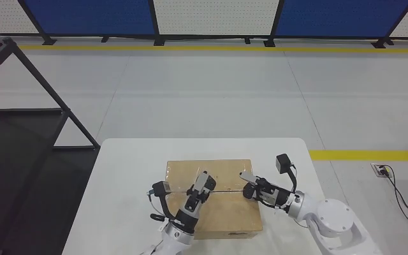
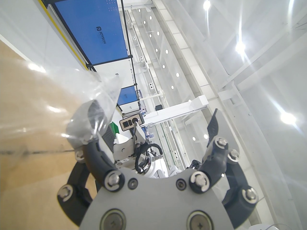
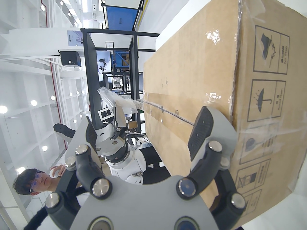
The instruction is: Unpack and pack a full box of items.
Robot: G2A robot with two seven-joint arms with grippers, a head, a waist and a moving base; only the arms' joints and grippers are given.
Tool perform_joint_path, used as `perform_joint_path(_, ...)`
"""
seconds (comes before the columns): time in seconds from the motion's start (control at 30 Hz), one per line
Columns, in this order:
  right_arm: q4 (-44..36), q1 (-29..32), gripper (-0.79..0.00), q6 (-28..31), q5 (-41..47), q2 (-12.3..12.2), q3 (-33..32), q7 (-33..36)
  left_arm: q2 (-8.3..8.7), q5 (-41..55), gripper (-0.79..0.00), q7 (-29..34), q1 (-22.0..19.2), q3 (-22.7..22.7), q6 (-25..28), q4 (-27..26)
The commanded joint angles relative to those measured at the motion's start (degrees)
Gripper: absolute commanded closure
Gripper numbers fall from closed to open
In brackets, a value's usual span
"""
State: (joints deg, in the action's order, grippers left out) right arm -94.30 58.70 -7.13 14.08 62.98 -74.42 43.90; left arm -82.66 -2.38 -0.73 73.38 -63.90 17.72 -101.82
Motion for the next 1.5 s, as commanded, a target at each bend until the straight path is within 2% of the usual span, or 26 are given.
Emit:
perform_joint_path(0.0, 0.0, 0.1, -0.785, 0.1, 0.0, 0.0, -0.1, 0.0, -0.04, -0.2, -0.785, -0.1, 0.1, 0.0, 0.2, 0.0)
perform_joint_path(0.73, 0.3, -0.2, -0.785, 0.6, 0.3, -0.1, 0.1, 0.0, 0.12, 0.5, -0.785, -1.1, 4.9, -2.5, 4.0, -2.5)
perform_joint_path(1.03, 0.1, -0.3, -0.785, 0.4, 0.1, -0.2, 0.2, 0.0, 0.05, 2.9, -0.748, -2.6, 5.9, -4.0, 5.6, -2.3)
perform_joint_path(1.2, -0.1, -0.6, -0.785, -0.1, -0.1, -0.2, 0.4, 0.1, 0.02, 4.1, -0.665, -4.0, 6.9, -5.1, 6.9, -2.6)
perform_joint_path(1.27, 0.0, -0.9, -0.785, -0.2, -0.1, -0.1, 0.6, 0.1, -0.02, 4.4, -0.428, -4.8, 7.2, -5.5, 7.6, -2.6)
perform_joint_path(1.3, 0.0, -1.0, -0.785, -0.2, -0.1, -0.1, 0.7, 0.1, -0.05, 4.5, -0.388, -5.3, 7.3, -5.7, 7.7, -2.6)
perform_joint_path(1.47, 0.3, -1.6, -0.785, -0.4, -0.2, -0.1, 1.1, 0.3, -0.20, 4.5, -0.317, -6.8, 7.7, -6.1, 8.5, -2.6)
